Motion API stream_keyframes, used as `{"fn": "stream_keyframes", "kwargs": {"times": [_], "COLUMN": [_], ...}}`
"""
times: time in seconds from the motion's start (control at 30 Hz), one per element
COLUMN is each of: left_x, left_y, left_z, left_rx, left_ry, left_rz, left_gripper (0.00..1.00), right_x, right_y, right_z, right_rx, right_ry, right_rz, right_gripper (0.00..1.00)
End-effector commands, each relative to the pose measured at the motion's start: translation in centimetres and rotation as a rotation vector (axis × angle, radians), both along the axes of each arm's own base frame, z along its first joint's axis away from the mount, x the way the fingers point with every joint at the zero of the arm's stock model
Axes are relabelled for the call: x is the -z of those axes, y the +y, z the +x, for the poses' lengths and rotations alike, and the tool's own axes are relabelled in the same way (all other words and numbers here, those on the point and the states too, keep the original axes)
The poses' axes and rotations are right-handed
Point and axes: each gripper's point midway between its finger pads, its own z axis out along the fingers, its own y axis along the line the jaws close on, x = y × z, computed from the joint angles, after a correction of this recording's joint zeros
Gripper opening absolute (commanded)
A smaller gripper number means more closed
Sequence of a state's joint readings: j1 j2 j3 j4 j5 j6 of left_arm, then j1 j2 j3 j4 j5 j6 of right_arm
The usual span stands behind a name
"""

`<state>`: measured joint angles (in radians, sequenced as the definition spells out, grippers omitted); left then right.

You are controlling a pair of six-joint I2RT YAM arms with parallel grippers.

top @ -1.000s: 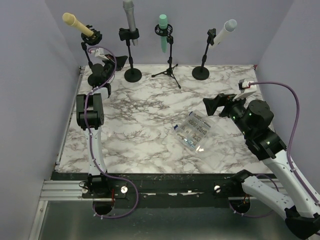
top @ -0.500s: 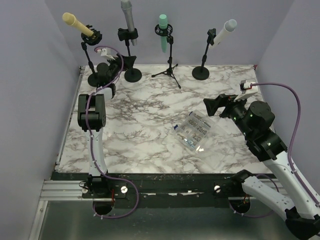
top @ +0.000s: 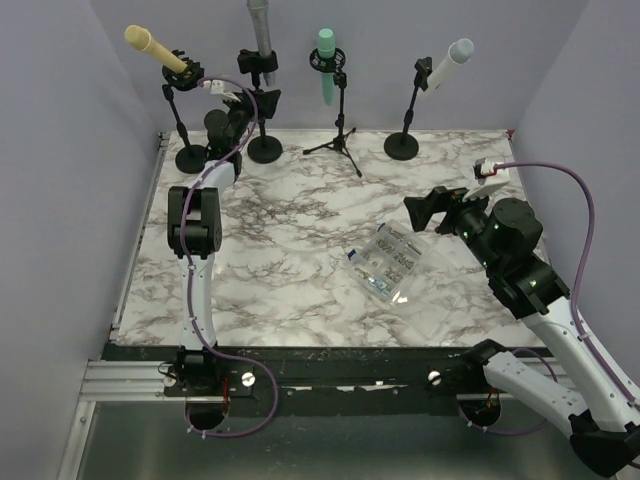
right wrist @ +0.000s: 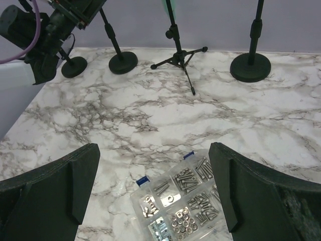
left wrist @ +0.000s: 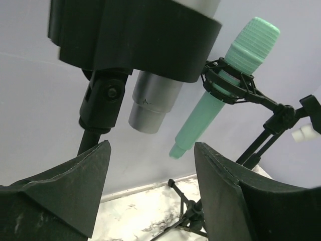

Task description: Remove the microphone from the stand

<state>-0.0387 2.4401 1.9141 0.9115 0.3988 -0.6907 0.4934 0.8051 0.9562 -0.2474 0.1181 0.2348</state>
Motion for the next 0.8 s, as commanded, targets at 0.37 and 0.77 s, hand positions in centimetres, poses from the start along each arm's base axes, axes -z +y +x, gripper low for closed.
{"fn": "stream_keyframes", "kwargs": {"times": [0.37,0.77], "left_x": [1.6,2.2], "left_y": [-1.0,-1.0], "left_z": [1.3,-1.8], "left_rx": [-0.019,-0.018], "left_ry": [0.047,0.053], "left_rz": [-0.060,-0.035], "left_gripper": [0.29,0.00], "right_x": [-0.1,-0.8], "right_y": [-0.6,-0.7], "right_z": [0.4,-0.1], "right_rx": [0.029,0.025], "right_ry": [-0.023,-0.033], "right_rz": [-0.006,0.008], "right_gripper": [1.00,1.00]}}
